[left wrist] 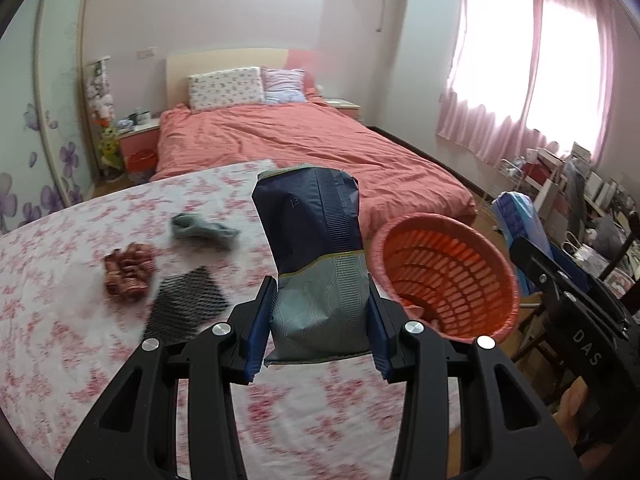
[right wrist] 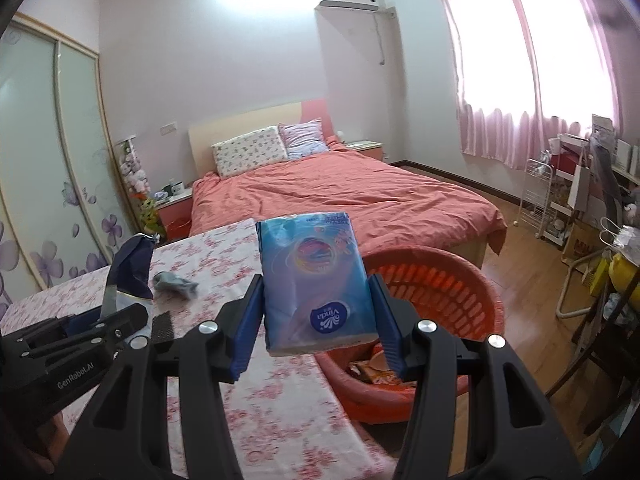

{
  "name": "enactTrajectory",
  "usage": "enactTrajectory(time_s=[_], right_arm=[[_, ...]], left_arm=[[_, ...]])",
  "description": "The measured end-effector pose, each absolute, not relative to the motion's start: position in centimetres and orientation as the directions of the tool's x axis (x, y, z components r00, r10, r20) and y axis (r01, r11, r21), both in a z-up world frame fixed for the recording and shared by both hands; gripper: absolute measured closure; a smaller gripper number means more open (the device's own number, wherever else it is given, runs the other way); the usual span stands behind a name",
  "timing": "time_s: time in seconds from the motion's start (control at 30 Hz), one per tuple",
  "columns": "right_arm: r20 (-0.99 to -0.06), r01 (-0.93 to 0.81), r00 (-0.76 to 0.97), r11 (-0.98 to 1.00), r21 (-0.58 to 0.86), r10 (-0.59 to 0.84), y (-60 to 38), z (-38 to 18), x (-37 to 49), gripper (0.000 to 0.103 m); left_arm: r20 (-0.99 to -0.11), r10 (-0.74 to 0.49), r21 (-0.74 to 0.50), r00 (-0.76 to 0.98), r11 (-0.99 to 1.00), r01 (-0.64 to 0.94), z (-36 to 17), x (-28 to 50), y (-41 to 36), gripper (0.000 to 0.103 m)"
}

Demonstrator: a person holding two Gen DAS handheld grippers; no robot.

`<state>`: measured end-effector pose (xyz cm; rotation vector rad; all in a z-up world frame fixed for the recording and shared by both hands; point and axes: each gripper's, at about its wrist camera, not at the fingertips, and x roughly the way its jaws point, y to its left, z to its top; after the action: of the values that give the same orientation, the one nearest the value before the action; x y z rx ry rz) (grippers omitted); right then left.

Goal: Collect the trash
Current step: 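Carry packet and tissue pack over the orange basket and open both grippers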

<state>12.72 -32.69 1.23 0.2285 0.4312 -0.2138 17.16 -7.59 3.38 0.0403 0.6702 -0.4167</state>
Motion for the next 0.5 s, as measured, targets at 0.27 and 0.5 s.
enactTrajectory(time_s=[0.27,0.5], right_arm=[[-0.436,0.313,0.877,0.927,0.205,-0.200,-36.9,0.4,12.5,0.051],[-0.443,0.353,0.867,0.909,0.221,-0.229,-40.1,-0.6,13.4,0.051]], left_arm=[[-0.610,-0.463,-0.144,0.644,0.863,0.484,2.7,17.7,-12.5,0.060],[-0.610,-0.525,-0.162,0.593,0.815,0.556,1.9,18.4,-16.7,0.060]])
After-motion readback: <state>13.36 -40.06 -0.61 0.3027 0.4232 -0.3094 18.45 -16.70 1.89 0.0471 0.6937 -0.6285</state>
